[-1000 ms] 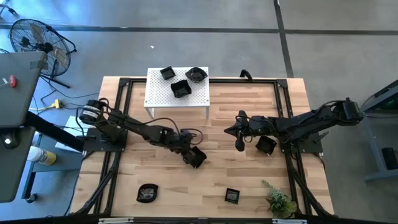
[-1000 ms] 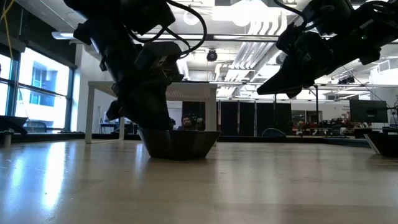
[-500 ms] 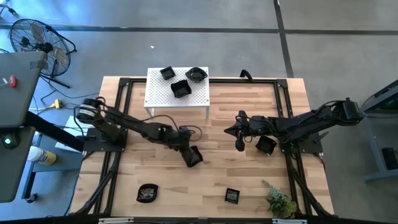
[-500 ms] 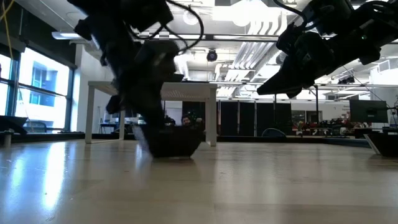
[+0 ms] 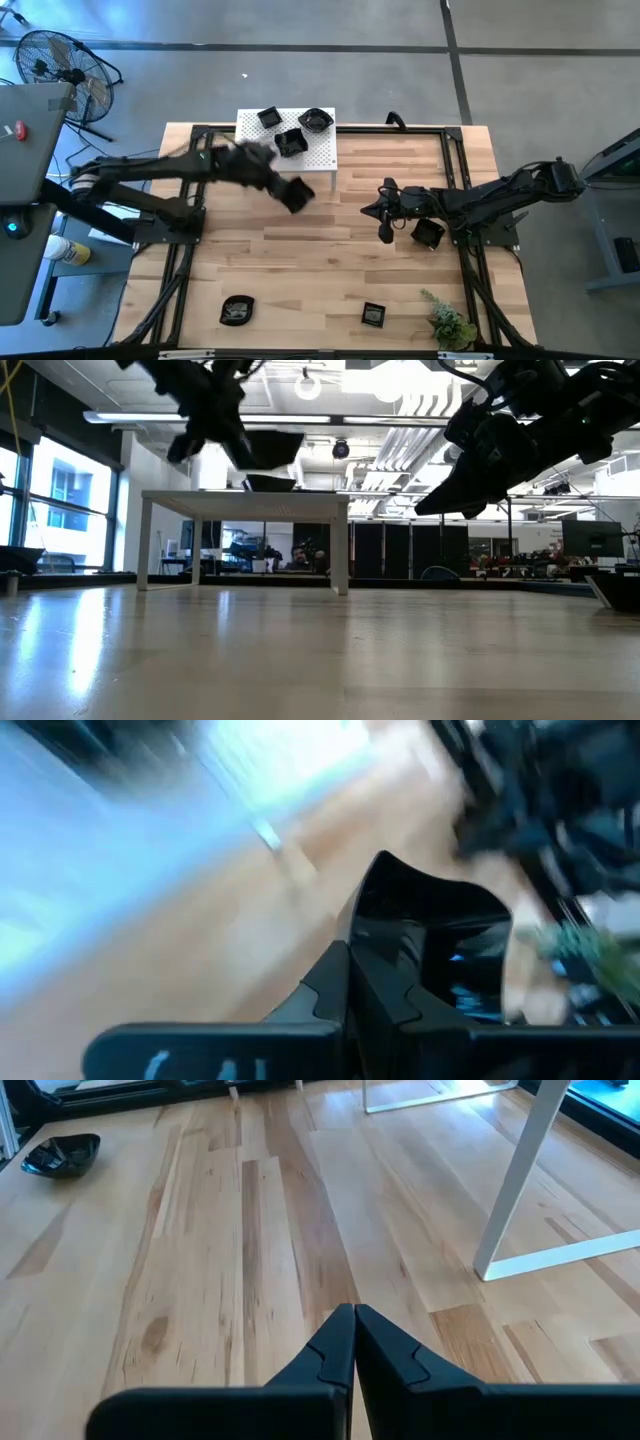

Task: Pick & Place Mini shaped plates
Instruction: Stack the black distorted square plate on top of the black distorted square plates on the shelf

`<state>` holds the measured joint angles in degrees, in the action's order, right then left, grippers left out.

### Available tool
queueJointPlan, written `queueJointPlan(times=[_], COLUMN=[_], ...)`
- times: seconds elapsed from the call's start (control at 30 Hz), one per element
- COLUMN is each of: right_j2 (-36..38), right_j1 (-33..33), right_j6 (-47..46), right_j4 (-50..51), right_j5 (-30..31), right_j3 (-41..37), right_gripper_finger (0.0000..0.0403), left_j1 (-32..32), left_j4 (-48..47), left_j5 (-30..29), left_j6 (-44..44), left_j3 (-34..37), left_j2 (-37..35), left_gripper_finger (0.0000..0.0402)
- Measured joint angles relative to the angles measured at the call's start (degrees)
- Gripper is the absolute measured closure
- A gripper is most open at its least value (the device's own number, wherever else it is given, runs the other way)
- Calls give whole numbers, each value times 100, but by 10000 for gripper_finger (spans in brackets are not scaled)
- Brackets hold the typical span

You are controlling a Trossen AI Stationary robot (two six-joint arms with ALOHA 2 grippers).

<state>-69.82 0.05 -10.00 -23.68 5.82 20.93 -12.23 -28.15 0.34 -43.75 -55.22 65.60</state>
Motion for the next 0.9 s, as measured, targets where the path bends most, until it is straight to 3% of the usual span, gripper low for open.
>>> queueJointPlan(times=[0.2, 0.43, 0.63, 0.9], right_j2=[0, 0, 0, 0], right_j1=[0, 0, -1, -1], right_j6=[2, 0, 1, 0], right_j4=[-13, -22, -17, -16], right_j5=[0, -2, -2, -2], right_j3=[0, 0, 0, 0], right_gripper_finger=[396, 396, 396, 396], left_j1=[-1002, -2452, -3071, -3205], left_j4=[-1260, -2063, -2097, -1951], left_j5=[93, 851, 1477, 1551], left_j6=[1010, 1786, 2398, 3101], left_j3=[-1429, -2616, -2775, -2778], left_j2=[115, 678, 1305, 1696], left_gripper_finger=[401, 401, 401, 401])
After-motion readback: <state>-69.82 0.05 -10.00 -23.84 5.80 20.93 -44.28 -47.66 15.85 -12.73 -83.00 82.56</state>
